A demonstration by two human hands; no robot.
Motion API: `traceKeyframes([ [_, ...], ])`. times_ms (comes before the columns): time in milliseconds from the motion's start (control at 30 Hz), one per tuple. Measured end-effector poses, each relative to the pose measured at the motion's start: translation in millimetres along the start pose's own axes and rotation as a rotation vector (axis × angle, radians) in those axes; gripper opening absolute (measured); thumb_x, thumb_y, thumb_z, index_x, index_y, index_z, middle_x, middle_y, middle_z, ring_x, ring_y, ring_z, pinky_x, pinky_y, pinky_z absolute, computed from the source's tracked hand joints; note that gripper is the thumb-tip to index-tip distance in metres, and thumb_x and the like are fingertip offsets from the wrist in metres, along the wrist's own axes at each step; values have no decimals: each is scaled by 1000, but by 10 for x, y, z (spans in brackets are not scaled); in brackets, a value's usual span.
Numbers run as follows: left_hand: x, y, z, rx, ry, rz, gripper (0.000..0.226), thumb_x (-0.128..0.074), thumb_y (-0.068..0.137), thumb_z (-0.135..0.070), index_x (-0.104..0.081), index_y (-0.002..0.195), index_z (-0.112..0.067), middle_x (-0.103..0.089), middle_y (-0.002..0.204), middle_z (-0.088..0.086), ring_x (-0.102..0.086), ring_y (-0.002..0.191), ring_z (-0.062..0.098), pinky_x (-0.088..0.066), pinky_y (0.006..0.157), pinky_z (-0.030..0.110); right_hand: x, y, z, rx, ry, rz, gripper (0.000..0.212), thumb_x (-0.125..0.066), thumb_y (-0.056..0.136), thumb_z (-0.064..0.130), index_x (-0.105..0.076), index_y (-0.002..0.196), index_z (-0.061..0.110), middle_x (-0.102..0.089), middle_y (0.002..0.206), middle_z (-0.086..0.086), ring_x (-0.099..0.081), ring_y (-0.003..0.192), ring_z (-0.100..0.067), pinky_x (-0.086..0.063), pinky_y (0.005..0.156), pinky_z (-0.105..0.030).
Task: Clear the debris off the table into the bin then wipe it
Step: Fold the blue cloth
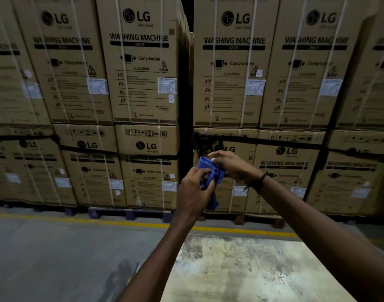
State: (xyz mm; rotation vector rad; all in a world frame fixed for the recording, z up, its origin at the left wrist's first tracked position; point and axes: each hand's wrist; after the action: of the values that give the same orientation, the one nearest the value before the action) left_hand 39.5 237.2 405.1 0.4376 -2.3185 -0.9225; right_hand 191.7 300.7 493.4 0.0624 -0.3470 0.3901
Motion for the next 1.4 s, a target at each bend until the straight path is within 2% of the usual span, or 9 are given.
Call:
traceKeyframes([
  [167,-92,54,-17,12,27,27,40,-73,89,-21,-68,129,-17,-57,110,-3,-57,90,10,-44,72,14,113,54,33,41,-24,-9,51,-74,94,16,-54,140,6,-62,131,-14,-65,114,-27,-55,89,-35],
  [333,-218,-12,-20,-5,123,22,74,-73,81,-9,-50,151,-20,-48,122,4,-55,97,22,-49,69,27,163,108,70,92,-46,-25,49,-78,90,13,-57,134,8,-62,132,-15,-66,102,-19,-58,78,-29],
  [567,-334,-140,55,-85,114,36,106,-73,78,-2,-17,163,-32,-38,136,6,-58,93,21,-43,64,12,274,127,224,135,-201,46,45,-77,91,16,-57,131,15,-68,111,-6,-68,93,-14,-57,76,-26],
  [700,-266,-158,44,-167,-44,-24,81,-75,89,-23,-31,157,-16,-39,135,2,-56,103,13,-55,75,21,371,160,224,196,-252,76,45,-76,92,17,-56,132,15,-71,110,-6,-71,93,-16,-57,74,-26],
  [867,-121,-3,34,-1,-193,-200,68,-83,88,-25,-44,141,-9,-46,131,5,-50,115,-7,-44,88,7,476,142,228,274,-307,113,43,-75,94,22,-57,132,22,-63,126,-7,-69,108,-26,-63,82,-34],
  [1000,22,203,159,208,-402,29,89,-87,81,-44,-36,153,-28,-55,142,-9,-56,128,0,-52,101,26,548,134,274,331,-317,201,43,-74,94,26,-58,134,24,-60,131,-6,-66,114,-25,-62,88,-38],
  [1100,101,263,215,281,-513,206,88,-89,72,-59,-43,146,-42,-63,139,-11,-65,125,9,-60,98,37,541,136,320,394,-287,177,43,-73,95,19,-58,135,17,-60,133,-6,-65,115,-22,-61,87,-34],
  [1267,88,210,122,342,-630,246,63,-87,80,-35,-51,131,-47,-70,130,-12,-71,116,9,-62,88,32,418,141,332,483,-181,-4,44,-79,89,17,-60,128,10,-66,125,-9,-68,112,-24,-61,91,-34],
  [1400,84,188,118,373,-668,185,64,-86,80,-32,-52,134,-39,-71,131,-6,-72,117,16,-62,93,44,238,196,159,387,-14,-203,65,-91,73,41,-58,127,23,-66,125,-1,-68,112,-18,-61,92,-39],
])
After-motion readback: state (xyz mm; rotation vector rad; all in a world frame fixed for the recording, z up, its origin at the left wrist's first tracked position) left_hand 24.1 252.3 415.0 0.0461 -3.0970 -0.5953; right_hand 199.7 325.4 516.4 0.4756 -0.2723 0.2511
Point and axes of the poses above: each hand's wrist, its own y-axis towards the middle knuckle, its own x-axis out of the back of the hand, z = x × y
